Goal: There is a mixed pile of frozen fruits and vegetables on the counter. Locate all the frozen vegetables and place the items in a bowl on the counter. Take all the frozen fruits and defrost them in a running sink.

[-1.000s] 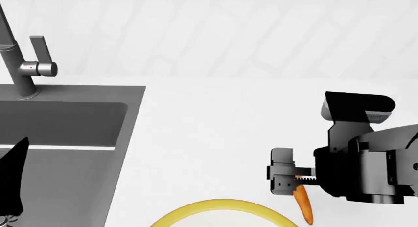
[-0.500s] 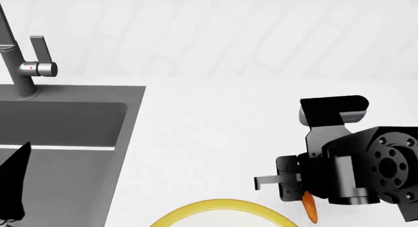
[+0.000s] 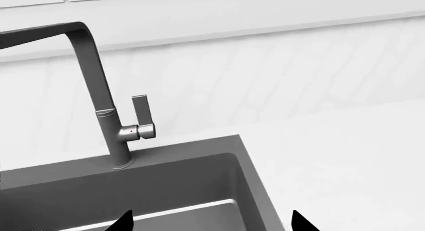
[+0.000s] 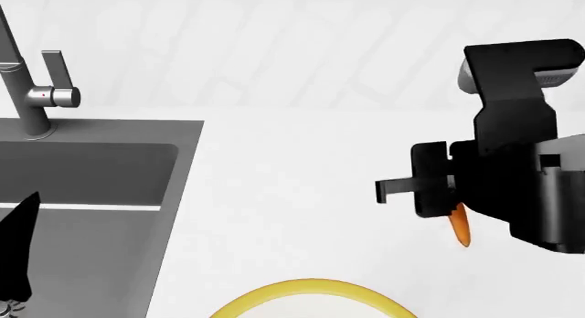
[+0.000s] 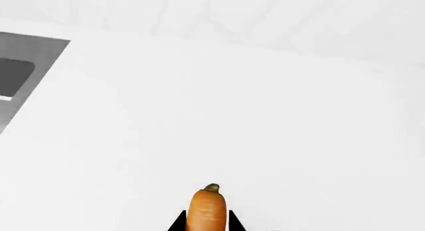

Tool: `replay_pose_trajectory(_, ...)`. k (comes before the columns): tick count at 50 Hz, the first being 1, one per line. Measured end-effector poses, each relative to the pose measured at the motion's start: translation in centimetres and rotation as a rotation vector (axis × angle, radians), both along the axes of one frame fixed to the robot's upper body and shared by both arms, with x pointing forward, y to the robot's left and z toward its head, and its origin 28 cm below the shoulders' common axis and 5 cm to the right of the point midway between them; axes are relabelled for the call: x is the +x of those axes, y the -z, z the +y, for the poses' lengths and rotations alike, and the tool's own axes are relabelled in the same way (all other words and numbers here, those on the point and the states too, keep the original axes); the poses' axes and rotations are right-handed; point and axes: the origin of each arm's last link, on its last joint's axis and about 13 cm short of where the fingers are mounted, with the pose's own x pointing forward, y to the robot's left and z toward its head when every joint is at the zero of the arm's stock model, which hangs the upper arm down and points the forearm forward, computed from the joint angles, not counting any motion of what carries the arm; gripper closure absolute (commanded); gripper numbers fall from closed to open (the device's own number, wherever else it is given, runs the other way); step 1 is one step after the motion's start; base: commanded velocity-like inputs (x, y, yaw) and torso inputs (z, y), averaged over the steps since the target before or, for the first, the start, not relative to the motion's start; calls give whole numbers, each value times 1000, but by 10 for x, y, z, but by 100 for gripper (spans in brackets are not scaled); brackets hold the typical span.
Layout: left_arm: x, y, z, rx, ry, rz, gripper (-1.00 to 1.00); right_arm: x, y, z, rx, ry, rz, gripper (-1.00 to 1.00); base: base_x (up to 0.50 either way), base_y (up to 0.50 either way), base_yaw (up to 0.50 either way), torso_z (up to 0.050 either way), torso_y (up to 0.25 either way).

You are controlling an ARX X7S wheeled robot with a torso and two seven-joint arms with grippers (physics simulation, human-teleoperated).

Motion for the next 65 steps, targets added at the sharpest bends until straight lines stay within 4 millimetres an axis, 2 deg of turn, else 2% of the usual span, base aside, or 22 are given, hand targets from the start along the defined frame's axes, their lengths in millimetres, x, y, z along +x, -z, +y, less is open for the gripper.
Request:
replay_pose_trajectory(6,-1,1,0,-2,-2,3,-100,-23,-12,2,-8,-43,-82,100,0,0,0,0,0)
replay_pose_trajectory(14,-1,-1,2,-12,-9,0,-100,-53,-18,8,-30,-103,-157,100,0,0,0,0,0)
replay_pose_trajectory(31,-3,-4,3,-19,-12,-8,-100,-89,-8,27,-33,-219,-170,100,0,0,0,0,0)
replay_pose_trajectory(47,-5,-2,3,-20,-10,-4,-100,-104,11,55,-35,-365,-106,100,0,0,0,0,0)
replay_pose_trajectory(65,-6,1,1,-20,-1,4,-100,-111,39,74,-32,-482,-12,100,0,0,0,0,0)
